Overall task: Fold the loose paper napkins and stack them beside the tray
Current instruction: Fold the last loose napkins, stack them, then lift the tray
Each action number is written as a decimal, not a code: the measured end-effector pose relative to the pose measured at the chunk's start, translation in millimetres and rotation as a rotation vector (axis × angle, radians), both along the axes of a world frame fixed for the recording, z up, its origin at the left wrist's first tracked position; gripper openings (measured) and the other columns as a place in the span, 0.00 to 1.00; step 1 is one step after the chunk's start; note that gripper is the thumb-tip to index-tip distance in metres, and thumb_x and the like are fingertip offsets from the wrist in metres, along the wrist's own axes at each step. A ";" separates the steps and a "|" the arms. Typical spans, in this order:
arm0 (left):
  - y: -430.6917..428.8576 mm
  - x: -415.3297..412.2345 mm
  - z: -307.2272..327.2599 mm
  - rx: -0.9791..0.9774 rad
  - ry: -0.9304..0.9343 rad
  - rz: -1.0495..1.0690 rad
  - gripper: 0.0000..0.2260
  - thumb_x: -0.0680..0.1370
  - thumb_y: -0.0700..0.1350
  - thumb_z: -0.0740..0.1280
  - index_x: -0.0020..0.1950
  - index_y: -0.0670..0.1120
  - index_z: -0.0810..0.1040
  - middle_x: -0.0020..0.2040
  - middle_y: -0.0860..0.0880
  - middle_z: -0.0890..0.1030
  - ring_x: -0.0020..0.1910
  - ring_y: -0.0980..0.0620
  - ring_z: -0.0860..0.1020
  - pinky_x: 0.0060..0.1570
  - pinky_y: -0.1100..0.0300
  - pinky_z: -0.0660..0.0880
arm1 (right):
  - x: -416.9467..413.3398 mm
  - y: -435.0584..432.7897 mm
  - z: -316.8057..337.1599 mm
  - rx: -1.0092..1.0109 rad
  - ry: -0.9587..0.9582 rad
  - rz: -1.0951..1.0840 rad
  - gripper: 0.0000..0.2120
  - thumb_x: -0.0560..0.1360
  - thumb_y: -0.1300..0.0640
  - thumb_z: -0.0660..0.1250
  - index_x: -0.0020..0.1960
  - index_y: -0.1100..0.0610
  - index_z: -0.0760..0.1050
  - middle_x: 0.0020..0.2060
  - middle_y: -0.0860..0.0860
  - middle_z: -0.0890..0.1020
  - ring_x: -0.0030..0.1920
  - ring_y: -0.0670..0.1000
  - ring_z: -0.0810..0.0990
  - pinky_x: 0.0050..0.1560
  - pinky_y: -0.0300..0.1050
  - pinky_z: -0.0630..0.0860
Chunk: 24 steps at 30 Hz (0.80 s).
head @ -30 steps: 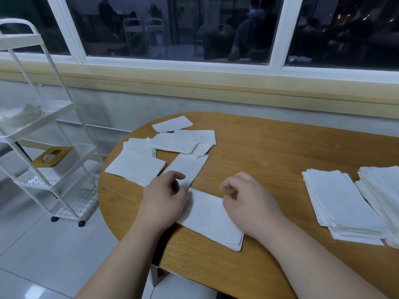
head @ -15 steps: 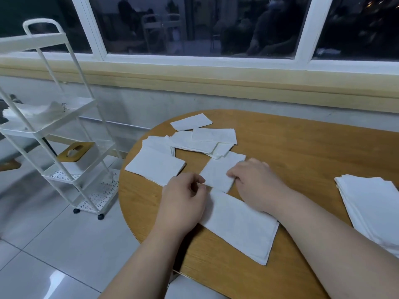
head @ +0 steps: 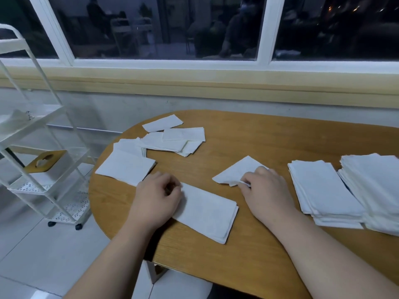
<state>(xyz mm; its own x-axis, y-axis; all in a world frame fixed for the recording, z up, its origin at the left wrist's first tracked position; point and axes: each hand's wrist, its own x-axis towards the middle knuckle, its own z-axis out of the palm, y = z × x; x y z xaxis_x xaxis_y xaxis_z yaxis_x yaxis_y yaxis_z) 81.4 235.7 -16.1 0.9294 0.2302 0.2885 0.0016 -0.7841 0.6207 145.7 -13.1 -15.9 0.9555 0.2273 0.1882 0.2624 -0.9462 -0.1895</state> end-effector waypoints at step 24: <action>10.1 -14.6 8.8 -0.704 -0.037 -0.126 0.07 0.71 0.52 0.75 0.44 0.55 0.79 0.44 0.43 0.84 0.41 0.45 0.83 0.43 0.45 0.78 | -56.9 53.7 25.2 1.454 0.557 0.166 0.08 0.76 0.62 0.71 0.54 0.58 0.81 0.43 0.61 0.85 0.41 0.60 0.81 0.43 0.54 0.76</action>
